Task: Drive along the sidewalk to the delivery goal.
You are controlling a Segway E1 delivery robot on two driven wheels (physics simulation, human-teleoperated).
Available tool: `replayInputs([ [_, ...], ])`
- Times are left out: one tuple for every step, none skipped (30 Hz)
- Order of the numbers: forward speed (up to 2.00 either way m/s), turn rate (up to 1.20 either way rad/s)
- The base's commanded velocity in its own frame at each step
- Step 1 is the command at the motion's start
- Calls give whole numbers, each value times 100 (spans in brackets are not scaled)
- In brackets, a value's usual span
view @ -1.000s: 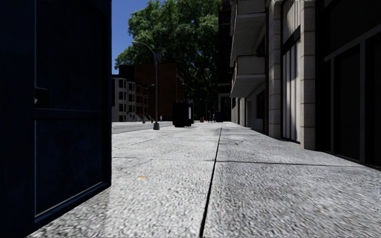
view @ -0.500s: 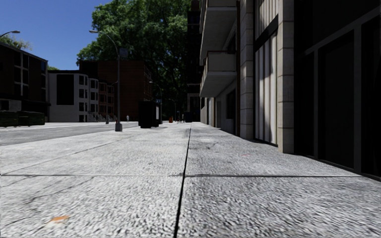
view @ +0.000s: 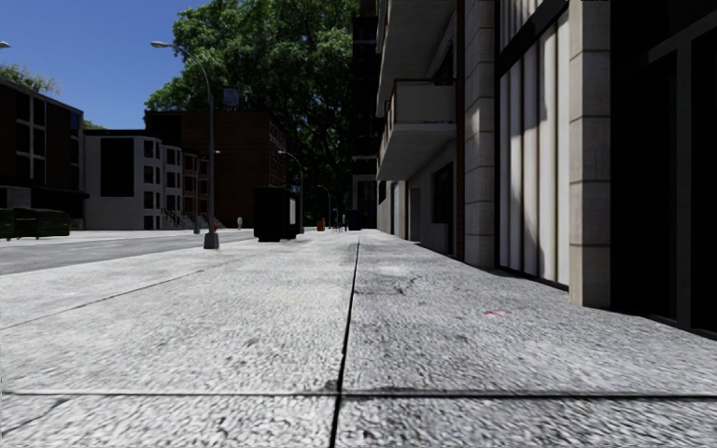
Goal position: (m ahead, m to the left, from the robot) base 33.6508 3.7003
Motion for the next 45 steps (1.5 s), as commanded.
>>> replayInputs([
  [200, 0],
  [200, 0],
  [200, 0],
  [200, 0],
  [200, 0],
  [200, 0],
  [200, 0],
  [200, 0],
  [200, 0],
  [200, 0],
  [200, 0],
  [200, 0],
  [200, 0],
  [200, 0],
  [200, 0],
  [200, 0],
  [200, 0],
  [200, 0],
  [200, 0],
  [200, 0],
  [200, 0],
  [200, 0],
  [200, 0],
  [200, 0],
  [200, 0],
  [200, 0],
  [200, 0],
  [200, 0],
  [200, 0],
  [200, 0],
  [200, 0],
  [200, 0],
  [200, 0],
  [200, 0],
  [200, 0],
  [200, 0],
  [200, 0],
  [200, 0],
  [200, 0],
  [200, 0],
  [200, 0],
  [200, 0],
  [200, 0],
  [200, 0],
  [200, 0],
])
